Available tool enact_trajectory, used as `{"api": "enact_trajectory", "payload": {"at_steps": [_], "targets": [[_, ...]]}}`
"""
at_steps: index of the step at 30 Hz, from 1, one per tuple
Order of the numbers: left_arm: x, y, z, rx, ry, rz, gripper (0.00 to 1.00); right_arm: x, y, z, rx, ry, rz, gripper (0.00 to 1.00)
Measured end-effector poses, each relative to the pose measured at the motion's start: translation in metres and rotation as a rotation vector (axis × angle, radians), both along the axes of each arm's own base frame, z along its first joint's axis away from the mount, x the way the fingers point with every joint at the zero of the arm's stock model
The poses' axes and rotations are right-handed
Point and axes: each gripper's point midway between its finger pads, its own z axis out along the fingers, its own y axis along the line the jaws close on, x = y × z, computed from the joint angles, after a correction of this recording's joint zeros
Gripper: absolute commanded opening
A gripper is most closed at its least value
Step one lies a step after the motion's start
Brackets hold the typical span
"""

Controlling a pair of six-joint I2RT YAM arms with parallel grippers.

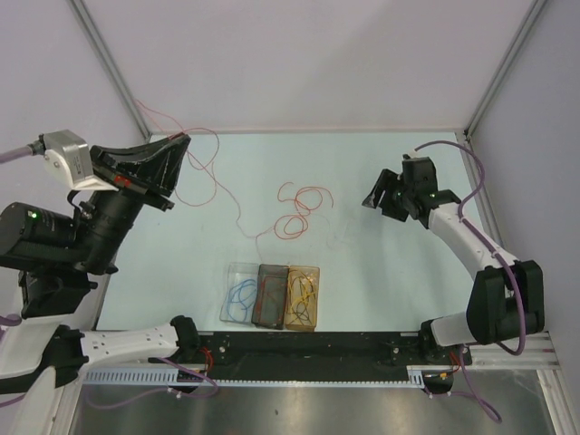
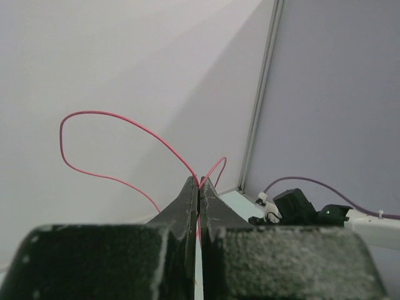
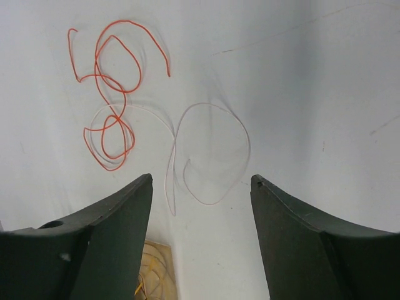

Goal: Untangle the cables

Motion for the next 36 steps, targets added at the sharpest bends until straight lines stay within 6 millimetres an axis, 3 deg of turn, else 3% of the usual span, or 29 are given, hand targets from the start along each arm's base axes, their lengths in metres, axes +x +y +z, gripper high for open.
{"api": "enact_trajectory", "payload": {"at_steps": [8,17,20,24,27,36], "targets": [[0.003,-0.021,-0.026,0.019,0.046,-0.049,0.0,-0.007,-0.009,0.017,0.006,-0.027,-0.019,0.7],[0.011,-0.066,-0.122,0.103,0.207,-0.133,0.0,-0.011,-0.013,0.015,0.002,-0.007,-0.024,0.69],[0.008,-0.07,-0.135,0.096,0.241,-0.162,0.0,-0.011,-0.014,0.014,0.001,-0.004,-0.023,0.69],[0.002,-0.068,-0.127,0.065,0.235,-0.192,0.0,-0.012,-0.013,0.014,0.003,-0.002,-0.02,0.69],[0.0,-0.062,-0.109,0.043,0.21,-0.189,0.0,-0.013,-0.011,0.014,0.003,-0.002,-0.015,0.69],[0.003,-0.038,-0.011,-0.008,0.063,-0.102,0.0,-0.015,-0.006,0.015,0.004,-0.004,-0.001,0.69]]}}
